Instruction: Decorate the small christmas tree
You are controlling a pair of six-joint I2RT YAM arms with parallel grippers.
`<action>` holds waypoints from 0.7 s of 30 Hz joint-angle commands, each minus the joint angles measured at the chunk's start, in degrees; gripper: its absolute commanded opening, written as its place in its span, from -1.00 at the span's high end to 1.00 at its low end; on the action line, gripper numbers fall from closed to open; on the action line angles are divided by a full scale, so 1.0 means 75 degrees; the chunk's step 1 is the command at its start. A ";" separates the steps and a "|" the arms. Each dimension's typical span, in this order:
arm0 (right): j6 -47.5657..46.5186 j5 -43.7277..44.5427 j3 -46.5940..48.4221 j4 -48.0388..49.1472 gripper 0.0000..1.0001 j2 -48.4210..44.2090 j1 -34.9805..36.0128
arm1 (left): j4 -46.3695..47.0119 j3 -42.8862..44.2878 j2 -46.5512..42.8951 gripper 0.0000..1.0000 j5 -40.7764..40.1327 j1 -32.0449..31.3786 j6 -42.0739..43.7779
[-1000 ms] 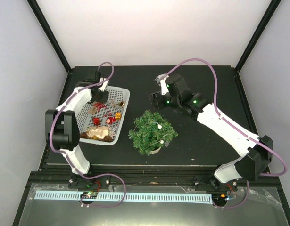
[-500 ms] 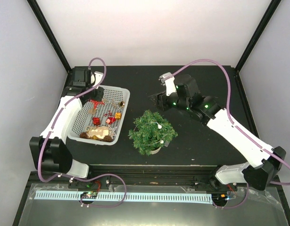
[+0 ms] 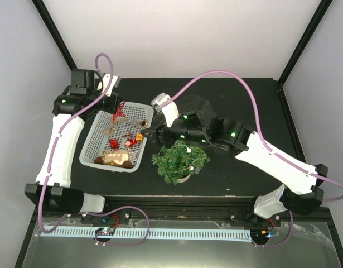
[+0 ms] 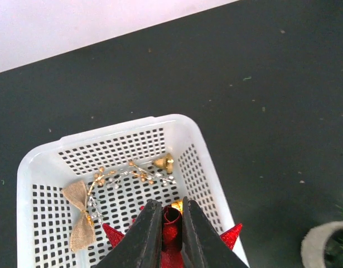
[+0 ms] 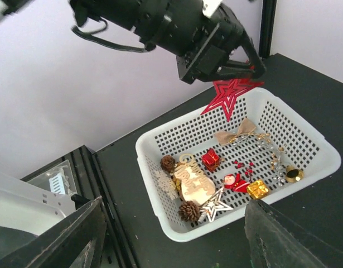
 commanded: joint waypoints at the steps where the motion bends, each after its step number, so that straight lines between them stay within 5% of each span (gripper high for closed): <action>1: 0.0657 0.0883 0.0195 -0.0064 -0.39 0.0387 0.0421 | -0.0743 0.0589 -0.0532 0.78 0.0799 0.0037 -0.0122; 8: 0.2162 0.1258 -0.0562 0.1425 -0.38 0.0505 0.0576 | -0.1072 0.0555 -0.1160 0.78 0.1401 0.0037 -0.0463; 21: 0.2626 0.1388 0.0828 0.1726 -0.37 0.1992 0.0690 | -0.1392 0.0183 -0.2026 0.77 0.1814 0.0038 -0.0632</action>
